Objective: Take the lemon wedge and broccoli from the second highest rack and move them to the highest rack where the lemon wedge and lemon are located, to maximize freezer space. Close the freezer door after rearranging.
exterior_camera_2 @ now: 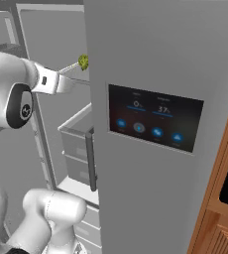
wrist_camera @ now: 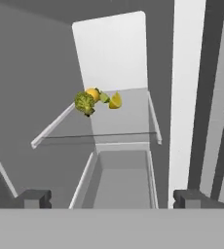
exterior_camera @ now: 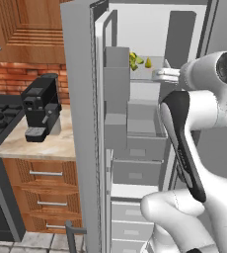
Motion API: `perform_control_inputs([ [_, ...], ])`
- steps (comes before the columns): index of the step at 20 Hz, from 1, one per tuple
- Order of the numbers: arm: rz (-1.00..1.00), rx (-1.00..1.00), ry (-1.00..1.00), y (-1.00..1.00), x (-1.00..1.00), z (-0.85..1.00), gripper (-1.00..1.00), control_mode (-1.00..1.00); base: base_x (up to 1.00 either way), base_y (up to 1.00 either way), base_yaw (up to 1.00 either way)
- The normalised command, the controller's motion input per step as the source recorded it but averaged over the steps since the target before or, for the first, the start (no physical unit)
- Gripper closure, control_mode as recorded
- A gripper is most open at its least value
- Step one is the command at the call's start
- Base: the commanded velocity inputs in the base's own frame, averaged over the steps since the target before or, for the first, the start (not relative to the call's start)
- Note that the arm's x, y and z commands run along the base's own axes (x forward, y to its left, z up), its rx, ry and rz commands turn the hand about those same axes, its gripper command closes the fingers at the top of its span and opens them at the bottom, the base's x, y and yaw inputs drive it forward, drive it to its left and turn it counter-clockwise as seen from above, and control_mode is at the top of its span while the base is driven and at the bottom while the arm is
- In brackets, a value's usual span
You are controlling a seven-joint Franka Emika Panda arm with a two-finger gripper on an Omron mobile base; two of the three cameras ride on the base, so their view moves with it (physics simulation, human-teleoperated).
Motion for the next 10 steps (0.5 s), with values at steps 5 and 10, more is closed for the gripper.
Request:
perform_control_inputs([
  [5,0.0,0.0,0.0,0.0,0.0,0.0,-1.0,1.0,-1.0,0.14,-0.16],
  [10,0.0,0.0,0.0,0.0,0.0,0.0,-1.0,1.0,-0.93,0.45,-0.1],
])
